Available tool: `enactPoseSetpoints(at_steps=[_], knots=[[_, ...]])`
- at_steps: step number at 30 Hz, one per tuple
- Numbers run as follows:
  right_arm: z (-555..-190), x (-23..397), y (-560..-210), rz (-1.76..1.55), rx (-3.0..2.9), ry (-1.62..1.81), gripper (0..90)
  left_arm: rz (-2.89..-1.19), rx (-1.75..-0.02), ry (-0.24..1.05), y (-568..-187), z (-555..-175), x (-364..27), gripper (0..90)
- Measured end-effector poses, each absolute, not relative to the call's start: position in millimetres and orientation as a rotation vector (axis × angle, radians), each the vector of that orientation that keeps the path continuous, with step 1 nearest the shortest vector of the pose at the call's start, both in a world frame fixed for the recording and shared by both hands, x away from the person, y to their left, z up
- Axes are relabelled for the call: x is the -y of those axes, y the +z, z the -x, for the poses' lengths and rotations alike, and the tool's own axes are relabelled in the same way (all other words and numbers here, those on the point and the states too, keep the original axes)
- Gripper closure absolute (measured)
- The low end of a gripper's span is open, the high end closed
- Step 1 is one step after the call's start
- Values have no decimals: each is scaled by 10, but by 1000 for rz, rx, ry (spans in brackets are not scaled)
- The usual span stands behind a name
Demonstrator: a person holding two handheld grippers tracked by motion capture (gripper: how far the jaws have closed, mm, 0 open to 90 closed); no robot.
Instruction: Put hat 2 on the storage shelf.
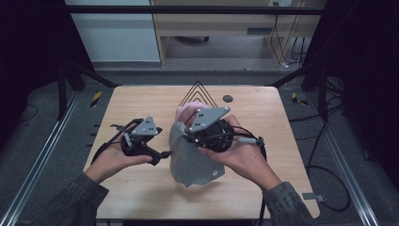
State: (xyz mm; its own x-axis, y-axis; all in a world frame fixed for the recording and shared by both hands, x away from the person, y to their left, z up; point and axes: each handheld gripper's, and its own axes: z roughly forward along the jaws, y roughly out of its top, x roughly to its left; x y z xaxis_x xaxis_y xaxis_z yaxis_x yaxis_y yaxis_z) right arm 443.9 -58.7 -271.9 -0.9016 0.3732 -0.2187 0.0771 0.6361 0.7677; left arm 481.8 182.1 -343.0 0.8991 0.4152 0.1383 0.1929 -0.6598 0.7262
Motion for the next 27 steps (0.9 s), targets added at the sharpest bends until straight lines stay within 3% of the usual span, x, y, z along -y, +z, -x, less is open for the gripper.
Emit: enactPoseSetpoints(at_steps=[18, 27], knots=[[-4432, 532, -2840, -337, -2534, 1160, 866, -2326, -401, 290, -3604, -4919, -1725, 130], [-4437, 562, -2874, -339, -2539, 1170, 866, -2300, -396, 237, -3662, -4957, -1656, 200]])
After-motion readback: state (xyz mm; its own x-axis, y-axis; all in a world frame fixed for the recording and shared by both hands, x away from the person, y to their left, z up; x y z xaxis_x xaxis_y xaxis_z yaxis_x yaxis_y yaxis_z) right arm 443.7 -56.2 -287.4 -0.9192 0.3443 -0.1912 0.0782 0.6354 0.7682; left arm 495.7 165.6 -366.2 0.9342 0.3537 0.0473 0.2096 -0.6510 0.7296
